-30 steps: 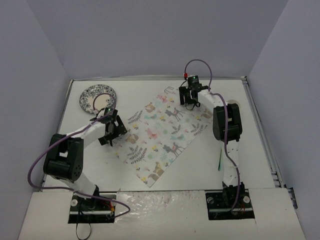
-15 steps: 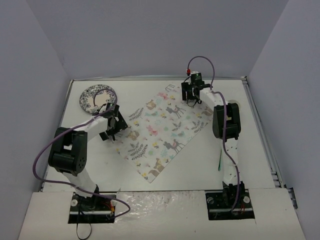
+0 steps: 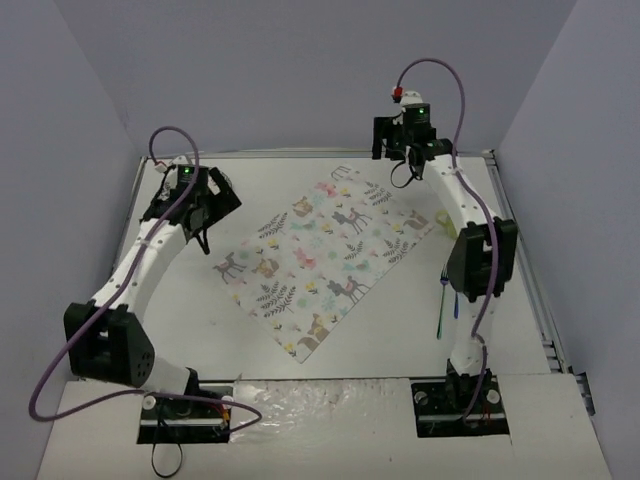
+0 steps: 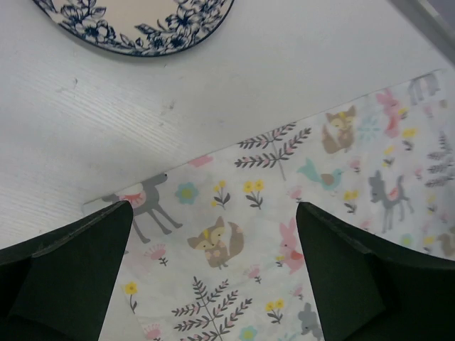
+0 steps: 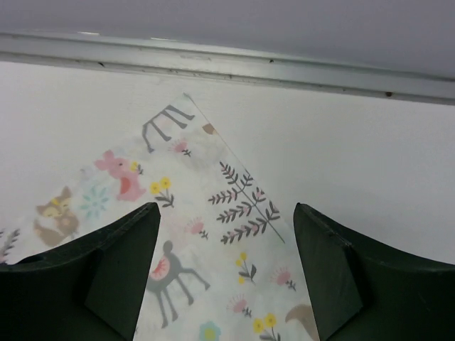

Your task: Set the dinner table for one person

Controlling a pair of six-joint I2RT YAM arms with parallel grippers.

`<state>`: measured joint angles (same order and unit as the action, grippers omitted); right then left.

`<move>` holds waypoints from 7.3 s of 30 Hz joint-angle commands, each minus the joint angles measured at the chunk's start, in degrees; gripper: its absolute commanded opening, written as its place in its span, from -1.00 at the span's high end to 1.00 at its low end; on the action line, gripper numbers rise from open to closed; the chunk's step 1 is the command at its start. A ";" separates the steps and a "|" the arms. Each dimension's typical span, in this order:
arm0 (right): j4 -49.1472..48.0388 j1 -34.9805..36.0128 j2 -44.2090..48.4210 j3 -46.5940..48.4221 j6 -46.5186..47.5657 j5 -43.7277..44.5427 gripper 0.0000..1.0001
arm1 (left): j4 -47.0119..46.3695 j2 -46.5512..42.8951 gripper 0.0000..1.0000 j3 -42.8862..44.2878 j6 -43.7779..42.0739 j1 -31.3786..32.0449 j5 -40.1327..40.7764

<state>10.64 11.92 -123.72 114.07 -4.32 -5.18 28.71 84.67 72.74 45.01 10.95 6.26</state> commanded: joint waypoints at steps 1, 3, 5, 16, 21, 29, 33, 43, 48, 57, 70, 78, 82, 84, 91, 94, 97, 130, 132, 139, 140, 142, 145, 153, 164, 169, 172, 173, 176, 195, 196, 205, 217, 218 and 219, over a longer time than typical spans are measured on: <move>-5.42 -0.41 21.70 -10.26 -2.83 -0.88 -0.44 | -4.37 -10.73 -0.94 -5.15 -2.40 -9.68 -7.26; -9.18 -0.49 30.33 -17.48 -5.19 -0.72 -0.45 | -9.21 -13.26 -0.94 -9.48 -2.41 -14.88 -13.44; -12.42 -0.50 37.42 -24.97 -8.03 -0.81 -0.49 | -10.54 -14.65 -0.94 -12.59 -2.62 -19.14 -16.77; -23.47 -0.36 71.50 -55.25 -19.43 3.68 -1.00 | -22.84 -4.32 -0.94 -15.74 -1.08 -31.84 -24.34; -21.99 -0.41 78.93 -61.59 -20.01 -0.25 -1.00 | -31.03 5.69 -0.94 -12.97 0.33 -32.42 -25.61; -20.61 -0.34 80.41 -65.98 -18.30 -11.28 -1.00 | -37.99 18.36 -0.94 -8.05 2.11 -33.32 -30.31; -20.58 -0.32 79.78 -66.44 -17.61 -12.31 -1.00 | -41.18 24.85 -0.93 -5.39 3.96 -33.91 -33.03; -20.51 -0.32 79.78 -66.18 -15.15 -11.99 -1.00 | -43.36 35.19 -0.61 -1.21 6.67 -34.85 -36.68; -20.82 -0.23 80.17 -66.92 -14.17 -12.20 -1.00 | -42.54 38.14 -0.45 0.12 6.36 -34.68 -36.94; -21.13 0.03 81.33 -67.81 -13.40 -10.67 -1.00 | -40.43 42.62 -0.16 2.50 5.53 -34.27 -37.58; -21.02 0.73 83.64 -69.78 -12.81 -9.31 -1.00 | -44.95 40.01 1.00 0.95 5.67 -34.42 -41.38; -21.07 0.90 85.08 -69.76 -13.77 -10.38 -1.00 | -51.82 27.23 1.00 -4.44 12.77 -33.56 -46.93; -21.02 1.09 85.93 -70.04 -13.79 -10.54 -1.00 | -52.35 21.47 1.00 -6.54 14.42 -31.85 -48.62; -21.03 1.24 86.22 -70.11 -13.72 -10.46 -1.00 | -52.78 18.66 1.00 -8.45 15.18 -30.68 -49.40; -20.93 1.61 86.98 -70.39 -14.13 -10.72 -1.00 | -55.76 11.36 1.00 -12.65 18.52 -24.23 -51.24; -20.74 1.61 87.25 -70.30 -14.24 -10.72 -1.00 | -57.53 9.20 1.00 -14.47 20.09 -19.08 -50.71; -20.55 1.61 87.41 -70.30 -14.27 -10.69 -1.00 | -57.81 8.83 1.00 -14.60 19.82 -14.36 -49.75; -16.97 1.61 88.13 -70.04 -12.91 -9.58 -1.00 | -68.34 16.94 1.00 -20.27 21.60 6.62 -46.25; -16.80 1.61 88.13 -70.04 -12.91 -9.41 -1.00 | -68.35 17.45 1.00 -20.52 21.26 6.62 -46.25; -16.28 1.61 88.63 -70.69 -12.81 -8.98 -1.00 | -68.30 18.89 1.00 -22.01 19.96 6.62 -45.74; -16.20 1.61 88.76 -70.81 -12.82 -8.93 -1.00 | -68.01 19.24 1.00 -22.06 19.60 6.62 -45.62; -16.09 1.61 88.99 -71.00 -12.82 -8.72 -1.00 | -67.49 19.96 0.97 -22.26 19.08 6.62 -45.39; -15.77 1.61 89.46 -71.20 -12.82 -8.47 -1.00 | -66.95 21.44 0.77 -22.59 18.79 6.62 -45.03; -14.27 1.61 90.54 -71.40 -12.47 -6.76 -1.00 | -64.93 21.12 -0.03 -24.13 19.71 6.54 -43.87; -6.04 1.61 86.22 -68.63 -17.43 9.62 -1.00 | -36.51 11.25 -0.91 -17.56 8.21 6.62 -35.47; -1.06 1.44 78.98 -66.32 -24.40 22.30 -1.00 | -15.58 3.48 -0.94 -10.90 -3.13 6.54 -25.18; -0.46 1.52 73.04 -64.93 -30.44 27.23 -1.00 | -5.29 0.69 -0.94 -5.34 -8.14 6.54 -17.78; -0.33 1.52 70.32 -63.89 -32.36 29.58 -1.00 | -2.98 -0.26 -0.94 -3.14 -10.83 6.50 -15.90; 0.43 1.52 62.84 -61.04 -36.78 34.37 -1.00 | 3.67 -2.47 -0.94 2.22 -18.33 6.15 -10.30; 8.86 0.95 22.82 -37.60 -59.36 49.57 -0.98 | 1.70 -11.85 -0.94 -5.45 -30.60 0.65 0.81; 9.22 0.84 21.87 -36.44 -60.30 49.90 -0.95 | 1.77 -11.86 -0.94 -5.45 -30.60 0.65 0.73; 11.96 0.29 15.71 -31.66 -65.53 53.85 -0.74 | 1.70 -11.79 -0.94 -5.59 -30.26 0.65 -0.44; 14.34 -1.07 11.07 -28.36 -68.30 55.11 -0.44 | 1.52 -11.37 -0.94 -5.67 -29.90 0.65 -1.89; 14.43 -1.26 10.82 -28.26 -68.36 55.10 -0.43 | 1.52 -11.37 -0.94 -5.67 -29.90 0.65 -1.96; 14.51 -1.48 10.59 -28.15 -68.36 55.07 -0.41 | 1.49 -11.37 -0.94 -5.67 -29.90 0.68 -1.96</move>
<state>23.37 11.50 -112.98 83.19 -69.57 45.03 32.71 74.98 65.45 15.40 11.84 4.47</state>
